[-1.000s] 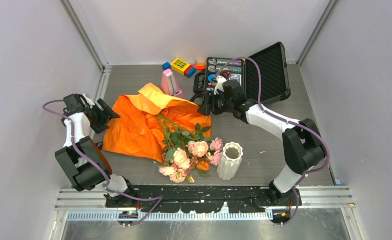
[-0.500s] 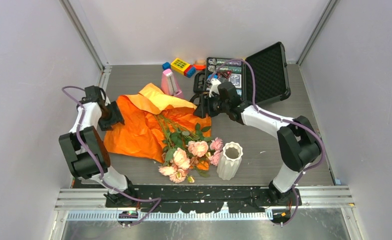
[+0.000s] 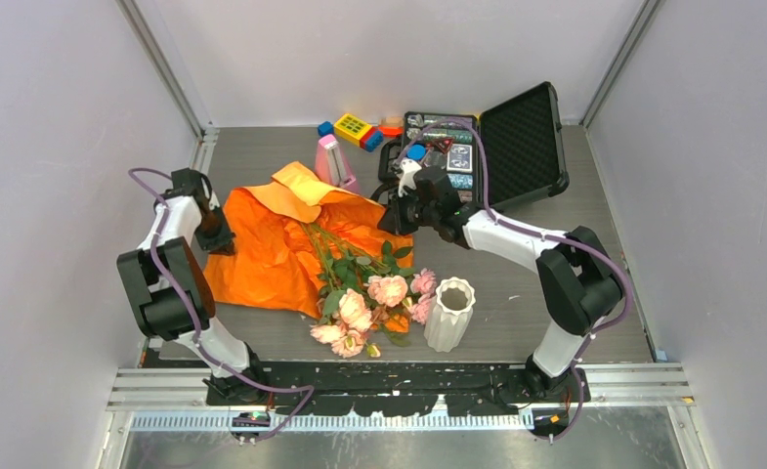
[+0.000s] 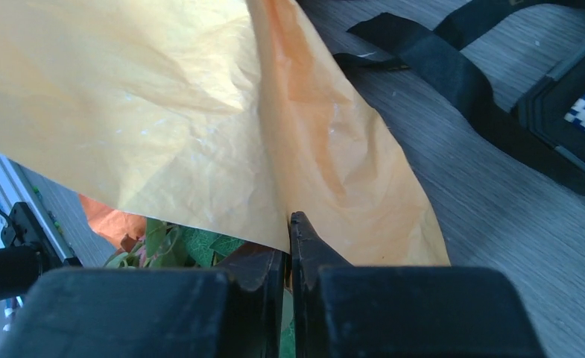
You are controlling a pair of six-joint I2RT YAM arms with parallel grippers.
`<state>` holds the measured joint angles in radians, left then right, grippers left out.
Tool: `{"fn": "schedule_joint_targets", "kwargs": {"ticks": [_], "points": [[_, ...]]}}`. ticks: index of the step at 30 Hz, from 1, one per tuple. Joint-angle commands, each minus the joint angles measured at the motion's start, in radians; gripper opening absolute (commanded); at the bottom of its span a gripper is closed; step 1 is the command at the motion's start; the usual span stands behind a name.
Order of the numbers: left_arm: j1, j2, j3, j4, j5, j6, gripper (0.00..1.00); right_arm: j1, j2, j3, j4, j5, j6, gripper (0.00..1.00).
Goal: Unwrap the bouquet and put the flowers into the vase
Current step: Unfold the wrapping paper at the center of the board.
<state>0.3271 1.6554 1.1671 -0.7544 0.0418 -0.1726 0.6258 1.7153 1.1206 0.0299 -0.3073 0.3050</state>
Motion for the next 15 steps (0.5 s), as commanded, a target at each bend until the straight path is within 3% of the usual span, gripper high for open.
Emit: {"fn": "schedule_joint_targets", "kwargs": {"ticks": [1,3,7,9,15], "points": [[-0.002,0.006,0.040,-0.017,-0.005,0.016,0.12,0.034,-0.003,0.045,0.046,0.017,-0.010,0.11],[-0.002,-0.008,0.037,-0.003,0.019,0.014,0.20,0.044,-0.001,0.045,0.050,0.022,-0.008,0.10],[-0.002,-0.062,0.023,0.026,0.042,-0.002,0.50,0.052,0.001,0.047,0.053,0.025,-0.005,0.11],[-0.002,-0.084,0.021,0.042,0.032,-0.013,0.60,0.054,0.001,0.049,0.050,0.026,-0.009,0.10],[-0.002,-0.066,0.065,0.065,-0.024,-0.024,0.74,0.054,-0.005,0.047,0.044,0.029,-0.017,0.10]]}}
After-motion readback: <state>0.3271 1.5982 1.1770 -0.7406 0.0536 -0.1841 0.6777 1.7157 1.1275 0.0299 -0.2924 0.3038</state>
